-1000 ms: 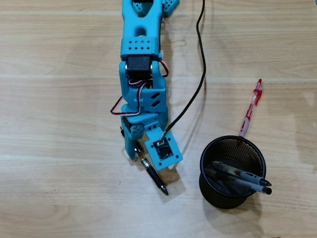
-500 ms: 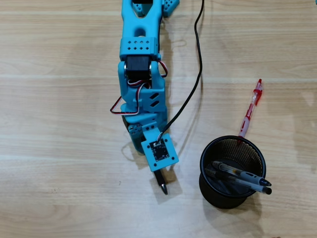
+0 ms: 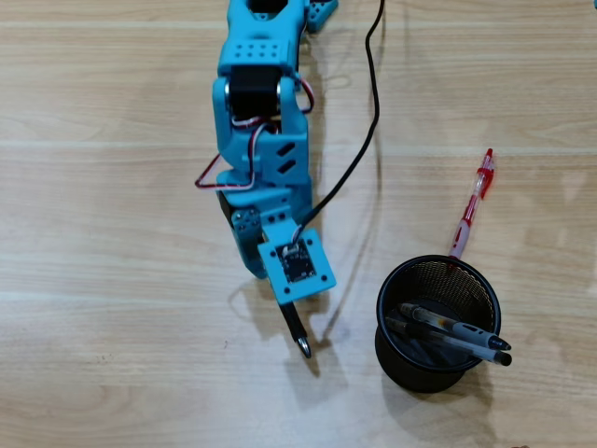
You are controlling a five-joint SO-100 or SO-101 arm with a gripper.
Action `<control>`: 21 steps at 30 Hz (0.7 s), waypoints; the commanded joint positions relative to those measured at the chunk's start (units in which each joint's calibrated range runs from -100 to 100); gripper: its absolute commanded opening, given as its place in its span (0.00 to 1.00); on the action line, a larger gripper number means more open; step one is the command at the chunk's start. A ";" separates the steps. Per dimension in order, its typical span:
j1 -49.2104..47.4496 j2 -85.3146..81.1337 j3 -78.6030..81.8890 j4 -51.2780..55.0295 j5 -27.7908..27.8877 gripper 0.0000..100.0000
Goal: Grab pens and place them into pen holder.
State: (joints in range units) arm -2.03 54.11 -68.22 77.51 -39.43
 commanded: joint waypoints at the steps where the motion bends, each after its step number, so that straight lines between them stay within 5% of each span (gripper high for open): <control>1: -0.92 -1.57 -12.40 4.76 -0.53 0.02; 13: -7.82 -19.55 -5.37 5.79 -2.96 0.02; 21: -11.72 -35.59 17.43 -18.32 -4.03 0.02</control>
State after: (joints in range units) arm -12.31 27.91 -58.46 72.23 -42.91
